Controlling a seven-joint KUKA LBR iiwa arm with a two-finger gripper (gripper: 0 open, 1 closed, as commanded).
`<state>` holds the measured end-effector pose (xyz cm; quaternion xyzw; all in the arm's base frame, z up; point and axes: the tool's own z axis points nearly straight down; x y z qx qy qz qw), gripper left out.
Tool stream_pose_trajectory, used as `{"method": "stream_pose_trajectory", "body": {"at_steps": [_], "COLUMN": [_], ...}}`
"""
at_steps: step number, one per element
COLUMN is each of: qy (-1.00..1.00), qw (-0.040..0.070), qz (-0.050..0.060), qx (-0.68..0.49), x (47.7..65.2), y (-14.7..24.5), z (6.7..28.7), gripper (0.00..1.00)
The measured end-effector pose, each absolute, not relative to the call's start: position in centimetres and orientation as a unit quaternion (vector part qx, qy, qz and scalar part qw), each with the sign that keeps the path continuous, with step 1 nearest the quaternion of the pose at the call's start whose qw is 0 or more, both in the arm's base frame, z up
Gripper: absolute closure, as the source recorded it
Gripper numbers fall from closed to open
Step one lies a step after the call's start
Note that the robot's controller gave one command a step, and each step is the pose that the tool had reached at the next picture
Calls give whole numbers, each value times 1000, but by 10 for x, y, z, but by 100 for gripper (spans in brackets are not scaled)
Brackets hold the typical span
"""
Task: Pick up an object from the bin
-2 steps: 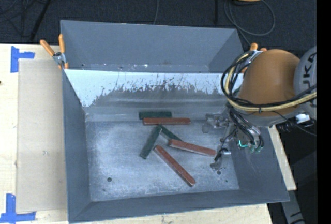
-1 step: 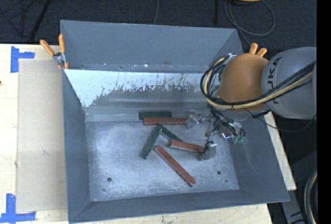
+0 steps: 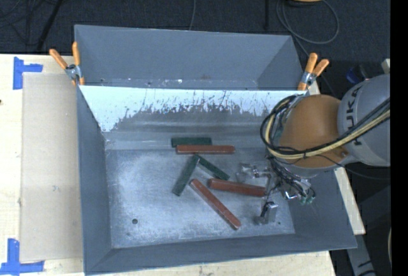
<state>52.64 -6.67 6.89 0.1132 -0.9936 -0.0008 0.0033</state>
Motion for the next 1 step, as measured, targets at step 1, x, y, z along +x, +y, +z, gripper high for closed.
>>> {"method": "stream_pose_trajectory", "body": {"at_steps": [1], "qy": [-993], "qw": [0], "qz": [0], "qx": [115], "x": [530], "y": [-66], "z": [70], "gripper": [100]}}
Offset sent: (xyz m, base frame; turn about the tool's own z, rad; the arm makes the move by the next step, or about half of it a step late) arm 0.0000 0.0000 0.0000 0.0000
